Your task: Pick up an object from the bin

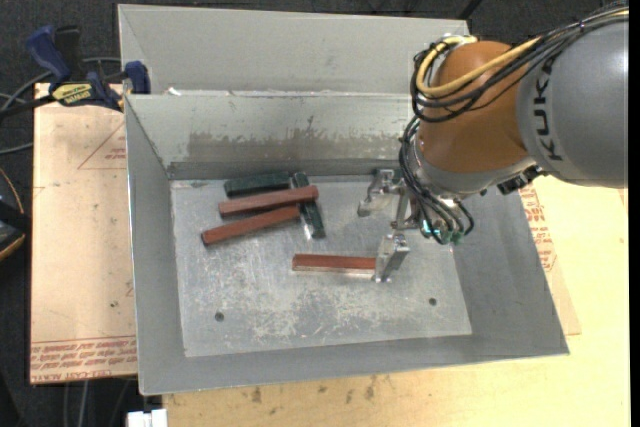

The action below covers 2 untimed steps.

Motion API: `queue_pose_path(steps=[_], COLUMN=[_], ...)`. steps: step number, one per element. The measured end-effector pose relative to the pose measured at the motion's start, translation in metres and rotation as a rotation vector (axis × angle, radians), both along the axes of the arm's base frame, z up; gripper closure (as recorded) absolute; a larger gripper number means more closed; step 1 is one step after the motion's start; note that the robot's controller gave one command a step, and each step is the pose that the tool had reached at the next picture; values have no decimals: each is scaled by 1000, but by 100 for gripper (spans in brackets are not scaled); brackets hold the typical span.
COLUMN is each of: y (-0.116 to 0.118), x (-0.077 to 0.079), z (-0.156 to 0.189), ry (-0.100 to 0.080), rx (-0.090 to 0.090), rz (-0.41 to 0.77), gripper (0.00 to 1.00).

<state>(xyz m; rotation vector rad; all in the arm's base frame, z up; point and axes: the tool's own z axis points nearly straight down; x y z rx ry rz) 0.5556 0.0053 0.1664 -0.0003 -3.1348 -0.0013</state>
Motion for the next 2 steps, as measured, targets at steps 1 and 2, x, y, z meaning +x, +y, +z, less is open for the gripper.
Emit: queue_pose_path(steps=[1, 2], y=[0, 10], x=[2, 13], z=[4, -89], ry=[-7, -16], rx=[0, 1], rz=[0, 18], gripper=[0, 100])
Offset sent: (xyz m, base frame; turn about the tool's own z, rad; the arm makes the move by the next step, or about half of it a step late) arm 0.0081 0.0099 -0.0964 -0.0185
